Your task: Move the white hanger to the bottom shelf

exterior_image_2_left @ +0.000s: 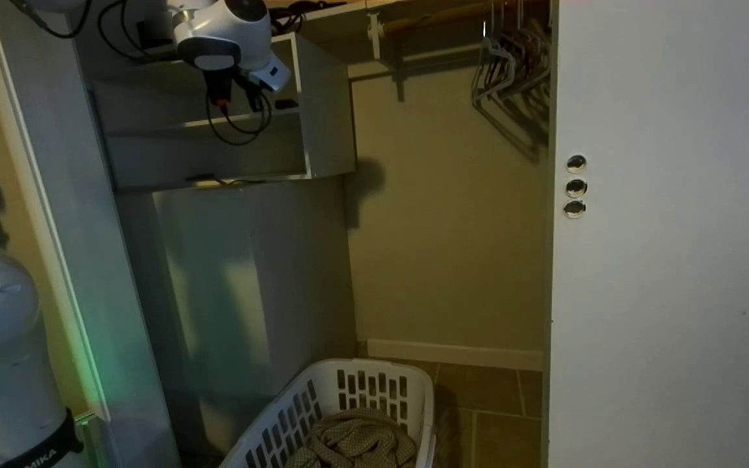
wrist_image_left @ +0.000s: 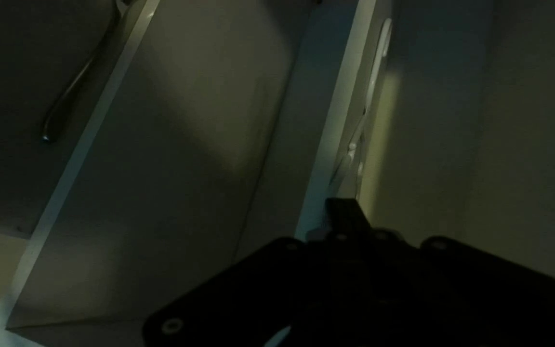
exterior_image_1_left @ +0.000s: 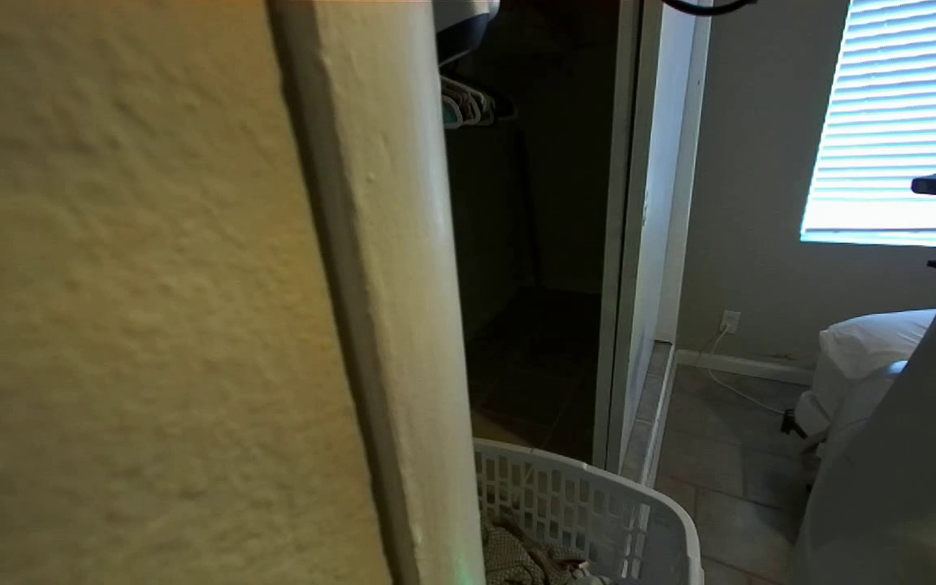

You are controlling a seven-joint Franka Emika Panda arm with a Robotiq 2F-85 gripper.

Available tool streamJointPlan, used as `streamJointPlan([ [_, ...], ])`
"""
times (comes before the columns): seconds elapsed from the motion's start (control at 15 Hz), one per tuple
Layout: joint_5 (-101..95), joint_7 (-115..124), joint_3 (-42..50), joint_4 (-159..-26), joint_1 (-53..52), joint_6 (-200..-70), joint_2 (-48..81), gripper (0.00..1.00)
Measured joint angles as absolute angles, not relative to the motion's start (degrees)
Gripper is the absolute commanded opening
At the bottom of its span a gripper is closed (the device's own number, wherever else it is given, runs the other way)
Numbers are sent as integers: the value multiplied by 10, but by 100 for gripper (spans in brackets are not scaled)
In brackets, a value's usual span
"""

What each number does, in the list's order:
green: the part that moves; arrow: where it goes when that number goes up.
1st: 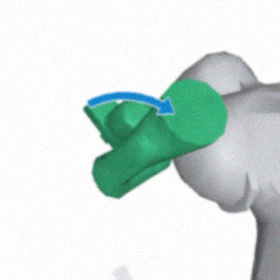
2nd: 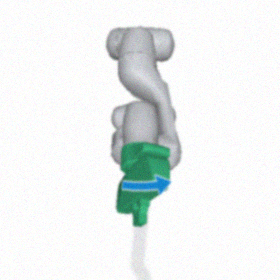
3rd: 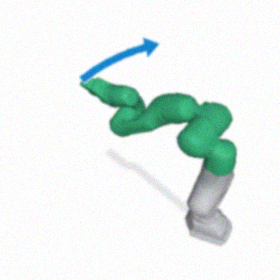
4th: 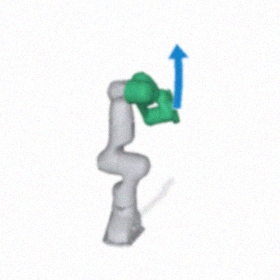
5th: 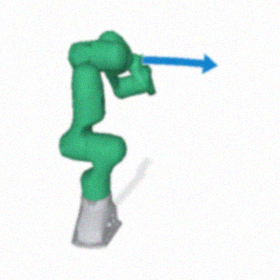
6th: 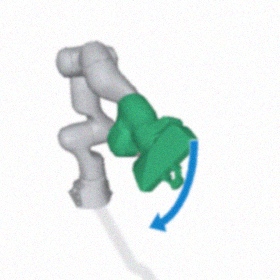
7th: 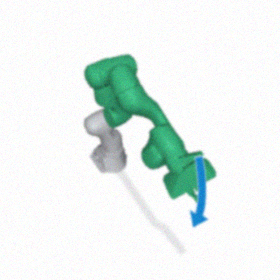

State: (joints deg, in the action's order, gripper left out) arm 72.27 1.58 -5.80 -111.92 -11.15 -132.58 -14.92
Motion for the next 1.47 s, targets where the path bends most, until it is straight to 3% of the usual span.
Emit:
streamJointPlan([
  [0.07, 723, 15, -58, -1119, -111, -1326, -151, 27],
  [0.2, 723, 13, -58, -1120, -110, -1326, -155, 39],
  [0.73, 722, 0, -60, -1120, -105, -1328, -154, 96],
  [1.0, 722, -11, -62, -1114, -105, -1334, -146, 91],
  [1.07, 720, -14, -63, -1111, -104, -1335, -143, 73],
  [1.47, 706, -23, -71, -1072, -104, -1339, -108, 34],
])
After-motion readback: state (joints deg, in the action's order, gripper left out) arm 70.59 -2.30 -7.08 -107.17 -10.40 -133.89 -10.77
